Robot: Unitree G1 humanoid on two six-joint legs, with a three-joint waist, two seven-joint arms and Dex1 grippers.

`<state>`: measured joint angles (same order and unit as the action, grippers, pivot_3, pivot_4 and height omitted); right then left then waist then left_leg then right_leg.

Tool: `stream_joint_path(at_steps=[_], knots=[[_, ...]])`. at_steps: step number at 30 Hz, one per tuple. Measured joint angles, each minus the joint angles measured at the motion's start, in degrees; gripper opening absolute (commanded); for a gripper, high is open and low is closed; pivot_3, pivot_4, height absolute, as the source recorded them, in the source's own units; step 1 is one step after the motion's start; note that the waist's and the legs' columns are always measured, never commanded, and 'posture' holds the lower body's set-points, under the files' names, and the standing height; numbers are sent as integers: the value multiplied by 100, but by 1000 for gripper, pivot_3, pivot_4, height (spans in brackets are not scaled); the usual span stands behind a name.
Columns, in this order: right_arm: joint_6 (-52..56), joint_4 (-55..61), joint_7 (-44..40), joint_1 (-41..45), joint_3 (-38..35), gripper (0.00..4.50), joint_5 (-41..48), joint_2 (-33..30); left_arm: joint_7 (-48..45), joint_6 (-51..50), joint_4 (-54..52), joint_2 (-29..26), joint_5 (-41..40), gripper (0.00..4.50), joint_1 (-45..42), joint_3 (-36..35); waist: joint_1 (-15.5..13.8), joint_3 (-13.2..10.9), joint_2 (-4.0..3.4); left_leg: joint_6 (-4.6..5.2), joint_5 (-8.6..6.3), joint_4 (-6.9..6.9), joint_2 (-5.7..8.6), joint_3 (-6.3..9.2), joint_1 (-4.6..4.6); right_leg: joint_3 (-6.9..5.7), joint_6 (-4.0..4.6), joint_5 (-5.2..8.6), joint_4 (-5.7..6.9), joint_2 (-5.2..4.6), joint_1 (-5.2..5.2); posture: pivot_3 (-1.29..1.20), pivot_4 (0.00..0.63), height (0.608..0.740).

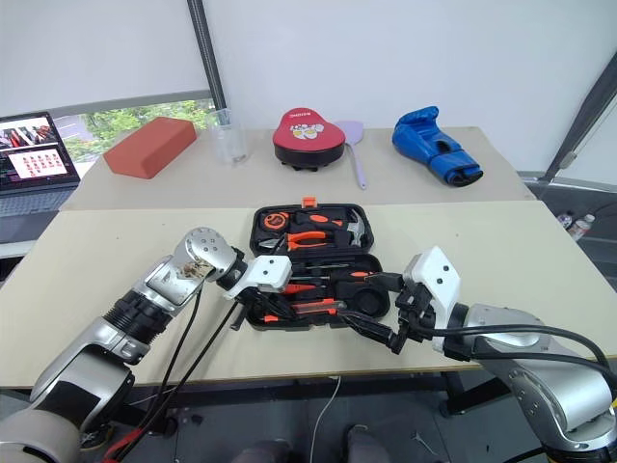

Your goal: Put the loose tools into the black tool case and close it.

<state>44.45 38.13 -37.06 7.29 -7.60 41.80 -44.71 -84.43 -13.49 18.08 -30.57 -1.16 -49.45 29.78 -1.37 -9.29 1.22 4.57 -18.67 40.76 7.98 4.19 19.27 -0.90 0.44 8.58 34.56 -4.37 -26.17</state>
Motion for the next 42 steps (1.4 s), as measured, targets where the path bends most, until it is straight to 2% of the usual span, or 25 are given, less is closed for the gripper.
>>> stream_joint_path(at_steps=[2,5,8,15,16,19,24,31,32,33,34,36,42], knots=[[0,0,6,0,0,4500,0,1,40,3,68,44,0,42,-4,-18,-29,0,0,1,1,6,1,0,0,0,-6,-3,0,0,3,0,150,740],[0,14,4,-48,-17,4500,6,-7,159,-590,181,131,-164,42,-15,-320,-62,-1,2,11,8,14,1,-1,6,3,-13,-5,6,5,-4,0,150,740],[9,23,-60,-231,-116,4500,9,-187,155,-1307,188,53,-613,644,-78,-856,-59,-1,2,33,19,12,2,-2,12,5,-8,-3,30,7,-26,0,150,740],[127,-229,-492,-913,-936,4500,82,-778,177,-1475,-747,-432,-1587,3032,156,-2218,-42,0,1,32,18,1,7,-1,26,-3,-1,-3,18,4,-47,0,150,740],[125,-284,-545,-986,-980,4500,52,-840,186,-1486,-846,-462,-1664,3493,245,-2291,-38,0,1,31,18,1,7,-1,25,-4,-1,-3,-1,5,-43,0,150,740],[41,-639,-679,-1094,-1001,4500,-245,-982,160,-1738,-1290,-703,-1976,4483,593,-2462,-16,-1,1,-5,-1,3,6,-1,23,-3,0,-4,-12,6,-31,0,150,740],[-344,-1526,-704,-778,-281,4500,-1141,-1093,329,-1978,-2006,-862,-2343,4483,824,-2632,0,-1,1,-18,-9,3,6,-2,0,2,-4,-3,-11,3,-6,0,150,740],[-1195,-2762,-827,157,541,4500,-1929,-560,614,-1913,-2448,-976,-2347,4483,1235,-2583,71,-2,0,-19,-7,0,3,-3,2,0,2,-3,-2,7,-18,0,150,740],[-1329,-3044,-889,293,686,3986,-2061,-484,653,-1919,-2503,-1028,-2358,4500,1251,-2592,71,-2,0,-19,-6,1,3,-3,1,0,2,-4,-3,7,-17,0,150,740],[-1401,-3193,-909,354,743,3841,-2132,-425,679,-1924,-2515,-1043,-2364,4500,1252,-2592,66,-2,0,-19,-7,1,5,-3,2,0,2,-4,-5,5,-17,0,150,740],[-1525,-3350,-929,439,792,3511,-2214,-347,708,-1934,-2535,-1069,-2369,4500,1271,-2596,60,-2,-1,-19,-7,1,5,-3,1,-1,2,-4,-6,5,-16,0,150,740],[-1704,-3642,-1009,644,906,2701,-2375,-262,748,-1942,-2549,-1082,-2371,4500,1287,-2597,62,-2,0,-20,-7,1,6,-3,1,-1,2,-4,-10,5,-15,0,150,740],[-2003,-4039,-1185,792,963,661,-2589,-96,724,-1938,-2567,-1167,-2371,4500,1331,-2558,71,-2,-1,-20,-7,-1,5,-3,1,-1,2,-4,-9,7,-16,0,150,740]])
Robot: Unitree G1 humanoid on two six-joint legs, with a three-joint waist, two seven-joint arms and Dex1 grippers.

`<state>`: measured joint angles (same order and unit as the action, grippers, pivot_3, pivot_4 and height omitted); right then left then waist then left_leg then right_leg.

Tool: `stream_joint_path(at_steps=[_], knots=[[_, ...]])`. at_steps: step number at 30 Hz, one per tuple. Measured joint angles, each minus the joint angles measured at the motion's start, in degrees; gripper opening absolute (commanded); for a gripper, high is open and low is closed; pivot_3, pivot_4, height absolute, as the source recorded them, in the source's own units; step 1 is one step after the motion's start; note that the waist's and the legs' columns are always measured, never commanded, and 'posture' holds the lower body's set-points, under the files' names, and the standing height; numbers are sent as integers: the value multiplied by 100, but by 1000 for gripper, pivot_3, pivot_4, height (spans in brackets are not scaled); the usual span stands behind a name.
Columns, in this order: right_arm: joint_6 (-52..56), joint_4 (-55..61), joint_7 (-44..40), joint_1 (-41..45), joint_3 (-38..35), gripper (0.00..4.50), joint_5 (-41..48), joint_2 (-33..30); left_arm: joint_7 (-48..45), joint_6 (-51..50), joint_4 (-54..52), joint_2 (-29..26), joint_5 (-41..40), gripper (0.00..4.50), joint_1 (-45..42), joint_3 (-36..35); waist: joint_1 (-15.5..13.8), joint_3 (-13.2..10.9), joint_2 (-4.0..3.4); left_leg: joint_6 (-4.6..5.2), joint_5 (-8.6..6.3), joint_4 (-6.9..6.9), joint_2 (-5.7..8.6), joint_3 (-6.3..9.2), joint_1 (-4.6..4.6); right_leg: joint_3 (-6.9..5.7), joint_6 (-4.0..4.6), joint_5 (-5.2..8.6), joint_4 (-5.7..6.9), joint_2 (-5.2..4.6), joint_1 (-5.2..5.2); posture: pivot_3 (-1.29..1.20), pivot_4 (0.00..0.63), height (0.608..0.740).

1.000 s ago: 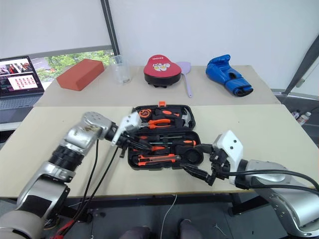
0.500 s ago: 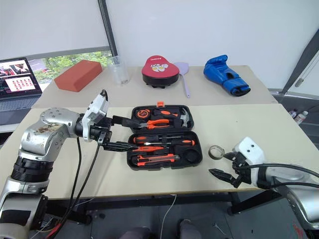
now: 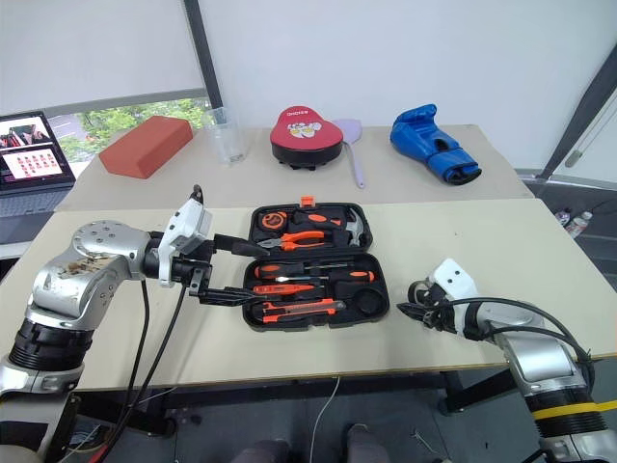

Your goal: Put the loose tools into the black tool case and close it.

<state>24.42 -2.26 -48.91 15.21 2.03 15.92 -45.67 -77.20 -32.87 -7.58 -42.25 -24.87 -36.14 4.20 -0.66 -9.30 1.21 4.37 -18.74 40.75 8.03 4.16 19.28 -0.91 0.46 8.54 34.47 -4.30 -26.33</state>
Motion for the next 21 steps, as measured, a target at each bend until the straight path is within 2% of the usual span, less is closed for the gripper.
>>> stream_joint_path(at_steps=[1,3,10,13,18,20,21], knots=[[1,37,-67,-23,-37,238,12,-11,-17,6,-8,-33,1,4500,12,30,-3,0,0,0,0,0,0,0,0,0,0,0,0,0,0,0,150,740],[23,169,-177,-56,-92,16,65,-80,-54,12,-25,-71,1,4500,50,63,-2,-1,-2,0,0,-1,0,0,0,0,0,0,0,0,-1,0,150,740],[925,1627,-642,67,-608,16,1115,-319,-237,161,-48,-174,6,4500,191,228,2,-3,-5,0,-1,-2,-4,1,1,0,0,0,-2,2,0,0,150,740],[1206,2049,-490,201,-371,16,1080,-316,-232,205,-46,-159,12,4500,190,295,-2,-3,-5,0,-1,-1,-3,1,2,1,0,0,-3,1,0,0,150,740],[1348,2086,-275,222,159,16,807,-109,-233,279,-41,-160,14,4500,189,316,-18,-3,-5,1,-1,-1,-1,1,4,0,0,0,-3,-1,-2,0,150,740],[1375,2071,-205,244,301,797,732,-21,-234,297,-32,-161,17,4500,185,336,-11,-3,-5,1,-1,-1,-1,1,4,-1,0,0,-3,-1,-3,0,150,740],[1395,2062,-172,274,370,1033,694,29,-234,305,-19,-161,20,4500,182,346,-6,-3,-5,0,-1,-1,-1,1,3,-1,0,0,-3,0,-3,0,150,740]])
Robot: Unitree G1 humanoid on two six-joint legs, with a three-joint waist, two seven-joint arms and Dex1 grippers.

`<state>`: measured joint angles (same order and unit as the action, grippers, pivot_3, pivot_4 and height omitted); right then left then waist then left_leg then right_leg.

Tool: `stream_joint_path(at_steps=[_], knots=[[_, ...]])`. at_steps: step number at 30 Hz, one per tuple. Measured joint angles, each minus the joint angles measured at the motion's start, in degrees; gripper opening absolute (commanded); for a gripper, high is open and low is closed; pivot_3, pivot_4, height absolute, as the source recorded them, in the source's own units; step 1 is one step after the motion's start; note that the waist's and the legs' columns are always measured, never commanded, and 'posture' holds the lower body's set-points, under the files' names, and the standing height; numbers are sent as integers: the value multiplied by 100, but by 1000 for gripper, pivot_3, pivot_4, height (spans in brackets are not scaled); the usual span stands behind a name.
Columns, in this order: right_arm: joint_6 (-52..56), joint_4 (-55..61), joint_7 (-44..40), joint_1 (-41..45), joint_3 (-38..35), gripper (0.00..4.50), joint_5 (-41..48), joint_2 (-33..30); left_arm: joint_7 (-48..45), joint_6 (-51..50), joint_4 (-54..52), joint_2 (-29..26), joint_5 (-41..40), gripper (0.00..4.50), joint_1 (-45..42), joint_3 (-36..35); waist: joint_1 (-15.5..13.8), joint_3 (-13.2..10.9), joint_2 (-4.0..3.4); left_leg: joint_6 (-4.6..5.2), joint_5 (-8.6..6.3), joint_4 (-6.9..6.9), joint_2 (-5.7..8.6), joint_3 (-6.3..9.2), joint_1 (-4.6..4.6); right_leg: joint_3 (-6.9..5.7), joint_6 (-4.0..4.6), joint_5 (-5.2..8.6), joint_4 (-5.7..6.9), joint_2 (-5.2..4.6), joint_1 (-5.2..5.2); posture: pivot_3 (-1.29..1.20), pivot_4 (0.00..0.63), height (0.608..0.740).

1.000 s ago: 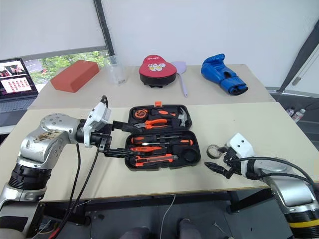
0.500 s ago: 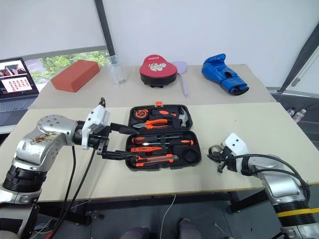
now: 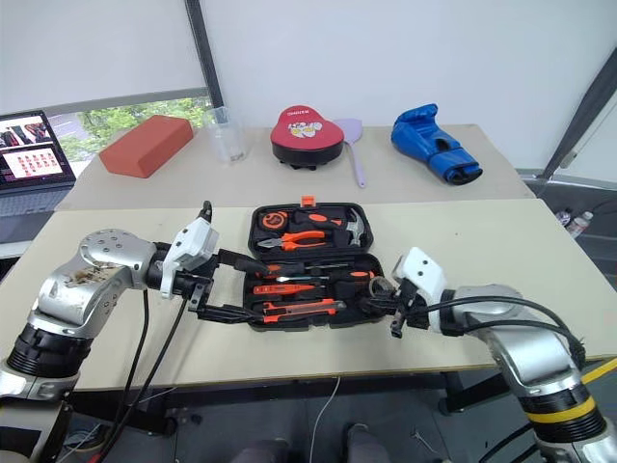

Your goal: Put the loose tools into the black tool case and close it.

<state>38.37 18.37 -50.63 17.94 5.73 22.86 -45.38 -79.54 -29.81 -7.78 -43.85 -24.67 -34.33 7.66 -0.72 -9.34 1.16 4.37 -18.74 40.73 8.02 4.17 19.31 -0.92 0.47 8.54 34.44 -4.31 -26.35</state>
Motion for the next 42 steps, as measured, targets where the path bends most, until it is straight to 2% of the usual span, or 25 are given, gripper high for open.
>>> stream_joint_path(at_steps=[4,6,14,18,23,24,26,30,35,38,42], knots=[[19,-99,19,56,222,2245,-146,59,12,95,80,0,9,4500,-31,11,-4,0,0,0,0,0,0,0,0,0,0,0,0,0,0,0,150,740],[20,-113,-8,55,263,3013,-177,58,20,101,103,0,10,4500,-32,11,-2,0,0,0,0,0,0,0,0,-1,0,0,0,0,0,0,150,740],[249,-48,-231,94,-154,3013,124,-193,188,101,142,-42,64,4500,8,10,1,0,0,0,0,0,0,0,0,0,0,0,-1,0,0,0,150,740],[170,-711,-284,497,-511,1983,178,-246,563,147,808,-112,332,3355,128,-102,12,0,0,0,0,0,0,-1,-3,1,0,0,1,3,1,0,150,740],[-590,-2065,-402,930,-366,192,-374,-232,1002,801,1899,-145,941,1225,155,-146,9,0,0,5,3,-4,0,-1,-1,-2,1,-1,1,2,-4,0,150,740],[-737,-2252,-431,987,-305,0,-477,-217,1059,856,2016,-139,1020,824,154,-139,6,0,-1,13,7,-4,1,-1,1,-3,1,-1,0,2,-5,0,150,740],[-1326,-2828,-527,1173,-33,0,-874,-157,1224,871,2237,12,1176,79,93,-108,-6,0,-1,14,8,-2,3,-1,2,-7,1,-1,-1,-2,-4,0,150,740],[-2223,-3631,-704,1602,503,0,-1461,240,1425,1130,2474,369,1562,29,-61,187,22,0,-1,14,8,-2,3,-2,4,-5,1,-1,-1,-2,-6,0,150,740],[-2529,-4272,-694,2068,718,0,-1986,528,1473,1220,2778,630,1779,29,-174,255,2,-1,-2,16,9,4,3,-1,11,-6,2,-2,6,-3,-13,0,150,740],[-2533,-4172,-1059,2052,717,0,-1982,477,1362,1074,2761,610,1788,29,-180,247,8,-1,-2,19,11,4,4,-1,25,-4,2,-2,7,-3,-28,0,150,740],[-2359,-3239,-1839,1586,714,0,-1747,130,1115,1042,2377,366,1784,29,-32,222,31,0,-2,49,27,16,3,1,89,-10,4,-3,57,-2,-95,0,150,740]])
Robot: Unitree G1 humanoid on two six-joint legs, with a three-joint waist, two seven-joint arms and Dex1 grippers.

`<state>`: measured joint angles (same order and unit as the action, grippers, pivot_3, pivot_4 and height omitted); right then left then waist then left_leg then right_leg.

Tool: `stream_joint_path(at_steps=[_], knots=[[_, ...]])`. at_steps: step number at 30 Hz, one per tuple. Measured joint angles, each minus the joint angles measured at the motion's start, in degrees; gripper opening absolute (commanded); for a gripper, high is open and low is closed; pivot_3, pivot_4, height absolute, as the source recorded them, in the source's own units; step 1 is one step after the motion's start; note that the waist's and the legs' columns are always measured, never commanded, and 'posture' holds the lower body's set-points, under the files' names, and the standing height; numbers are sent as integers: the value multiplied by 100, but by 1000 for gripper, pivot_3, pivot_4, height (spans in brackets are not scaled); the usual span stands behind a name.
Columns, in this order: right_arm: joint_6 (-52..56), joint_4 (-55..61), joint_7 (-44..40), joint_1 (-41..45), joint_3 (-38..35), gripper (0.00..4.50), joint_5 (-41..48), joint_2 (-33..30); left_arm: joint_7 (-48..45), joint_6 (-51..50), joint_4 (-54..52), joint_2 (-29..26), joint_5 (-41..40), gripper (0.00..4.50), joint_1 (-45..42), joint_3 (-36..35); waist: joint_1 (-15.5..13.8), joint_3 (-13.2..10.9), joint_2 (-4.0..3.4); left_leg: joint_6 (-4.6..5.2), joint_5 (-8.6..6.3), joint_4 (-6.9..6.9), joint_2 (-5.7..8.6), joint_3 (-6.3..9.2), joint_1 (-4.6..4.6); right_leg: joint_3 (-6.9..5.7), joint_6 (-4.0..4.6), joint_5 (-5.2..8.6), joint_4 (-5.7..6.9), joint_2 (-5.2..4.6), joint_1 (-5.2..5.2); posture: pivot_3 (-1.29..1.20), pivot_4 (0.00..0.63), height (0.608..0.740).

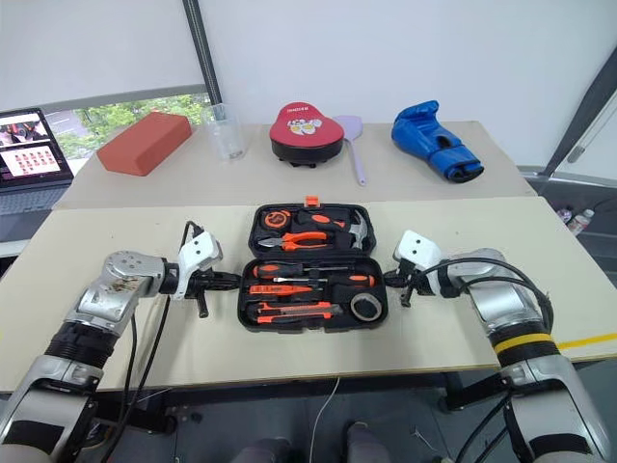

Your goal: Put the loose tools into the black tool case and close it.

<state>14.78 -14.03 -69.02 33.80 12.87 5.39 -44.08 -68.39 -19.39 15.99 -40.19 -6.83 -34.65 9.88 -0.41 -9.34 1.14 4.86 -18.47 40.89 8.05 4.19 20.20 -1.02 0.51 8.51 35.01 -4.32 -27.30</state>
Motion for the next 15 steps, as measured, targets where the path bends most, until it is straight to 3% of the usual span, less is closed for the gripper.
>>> stream_joint_path(at_steps=[8,15], knots=[[347,797,60,-679,-290,0,6,-99,-324,-597,-1634,-527,-196,29,979,-98,35,-1,-2,-4,-2,-2,3,-1,3,-3,4,-2,-13,-2,-3,0,150,740],[542,1448,235,-1237,-483,0,38,-177,-167,-730,-1999,-588,-216,29,1314,-95,8,-1,-2,-35,-15,5,2,-3,-3,4,10,-3,-10,-1,-2,0,150,740]])
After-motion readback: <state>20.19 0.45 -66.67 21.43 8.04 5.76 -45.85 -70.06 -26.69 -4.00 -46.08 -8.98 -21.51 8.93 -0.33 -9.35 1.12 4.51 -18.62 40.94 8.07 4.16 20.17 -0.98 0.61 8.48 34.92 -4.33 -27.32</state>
